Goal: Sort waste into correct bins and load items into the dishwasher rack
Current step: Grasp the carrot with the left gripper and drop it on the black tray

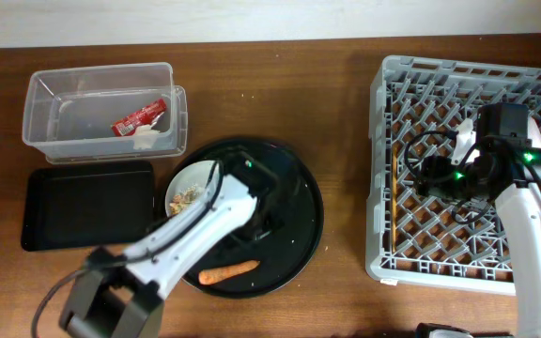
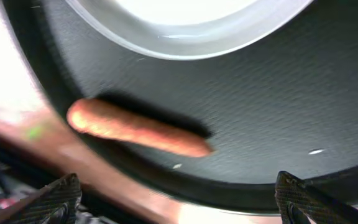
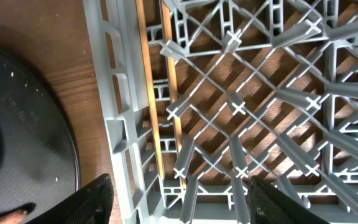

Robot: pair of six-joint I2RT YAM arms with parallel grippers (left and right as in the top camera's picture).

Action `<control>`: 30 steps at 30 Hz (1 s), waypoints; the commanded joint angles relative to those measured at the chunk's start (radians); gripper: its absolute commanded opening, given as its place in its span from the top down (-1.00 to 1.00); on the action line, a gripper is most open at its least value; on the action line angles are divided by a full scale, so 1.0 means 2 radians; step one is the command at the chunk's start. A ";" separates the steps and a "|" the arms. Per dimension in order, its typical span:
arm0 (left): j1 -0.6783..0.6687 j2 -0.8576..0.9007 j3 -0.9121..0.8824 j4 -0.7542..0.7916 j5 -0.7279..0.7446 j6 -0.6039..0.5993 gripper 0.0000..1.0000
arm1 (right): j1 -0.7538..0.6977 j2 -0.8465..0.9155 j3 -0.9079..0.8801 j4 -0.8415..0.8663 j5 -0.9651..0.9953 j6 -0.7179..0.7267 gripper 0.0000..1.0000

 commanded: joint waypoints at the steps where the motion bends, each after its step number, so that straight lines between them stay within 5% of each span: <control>1: -0.021 -0.086 -0.069 0.015 -0.043 -0.015 -0.98 | -0.002 0.003 0.000 -0.001 -0.006 -0.005 -0.38; 4: -0.021 -0.138 -0.170 0.105 0.021 -0.103 -0.98 | -0.002 0.003 0.000 -0.004 -0.006 -0.005 -0.38; 6: -0.021 -0.137 -0.195 0.169 0.050 -0.106 -0.98 | -0.002 0.003 0.000 -0.005 -0.006 -0.005 -0.38; 10: -0.021 -0.137 -0.241 0.217 0.048 -0.192 -0.96 | -0.002 0.003 0.000 -0.005 -0.006 -0.005 -0.38; 25: -0.021 -0.134 -0.299 0.308 0.001 -0.209 -0.79 | -0.002 0.003 0.000 -0.007 -0.006 -0.005 -0.38; 26: -0.021 -0.134 -0.299 0.308 0.002 -0.209 -0.59 | -0.002 0.003 0.000 -0.008 -0.006 -0.005 -0.37; 30: -0.021 -0.134 -0.299 0.310 -0.005 -0.211 -0.36 | -0.002 0.003 0.000 -0.013 -0.006 -0.005 -0.38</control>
